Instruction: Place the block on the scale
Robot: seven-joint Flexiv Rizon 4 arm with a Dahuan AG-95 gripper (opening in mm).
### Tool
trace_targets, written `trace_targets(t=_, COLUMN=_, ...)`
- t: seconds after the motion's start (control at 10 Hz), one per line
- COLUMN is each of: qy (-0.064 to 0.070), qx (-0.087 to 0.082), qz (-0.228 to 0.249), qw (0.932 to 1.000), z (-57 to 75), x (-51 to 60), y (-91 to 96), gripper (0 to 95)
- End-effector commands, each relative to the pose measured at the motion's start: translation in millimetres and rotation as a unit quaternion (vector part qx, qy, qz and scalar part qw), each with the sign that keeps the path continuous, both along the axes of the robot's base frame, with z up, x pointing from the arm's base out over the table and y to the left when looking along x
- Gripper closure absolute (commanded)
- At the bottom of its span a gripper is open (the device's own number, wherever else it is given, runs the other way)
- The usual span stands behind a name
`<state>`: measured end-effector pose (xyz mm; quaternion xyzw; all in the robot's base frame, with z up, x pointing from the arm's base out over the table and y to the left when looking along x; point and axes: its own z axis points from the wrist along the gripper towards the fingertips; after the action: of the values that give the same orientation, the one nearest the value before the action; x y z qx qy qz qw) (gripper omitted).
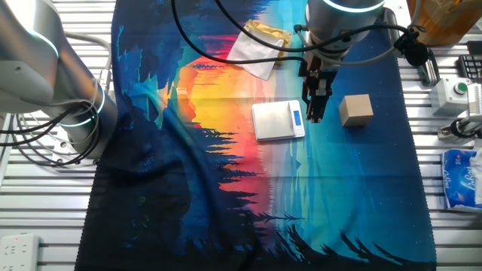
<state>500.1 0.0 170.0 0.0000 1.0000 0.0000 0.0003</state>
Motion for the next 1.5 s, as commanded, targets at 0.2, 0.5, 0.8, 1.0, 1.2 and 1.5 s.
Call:
trace_targets(t=0.2, qy=0.016, qx=-0.007, qz=0.087, qw=0.9961, z=0.2, x=-0.1, y=0.1, gripper=95.0)
trace_targets(t=0.5, qy=0.019, qx=0.032, qz=0.051, qw=0.998, z=0.2, x=-0.1, y=0.1, gripper=95.0)
trace_targets(t=0.8, qy=0.022, qx=0.02, qz=0.054, qw=0.9981, z=0.0, x=-1.3, y=-0.3, gripper=95.0)
trace_targets(t=1.0, qy=0.023, qx=0.006, qz=0.054, qw=0.9983, z=0.0, x=-1.3, y=-0.3, gripper=95.0)
trace_targets(t=1.2, qy=0.02, qx=-0.004, qz=0.052, qw=0.9984, z=0.1, x=-1.2, y=-0.3, gripper=95.0)
trace_targets(t=1.5, qy=0.008, qx=-0.005, qz=0.044, qw=0.999, z=1.2, x=3.0, y=-0.5, gripper=95.0)
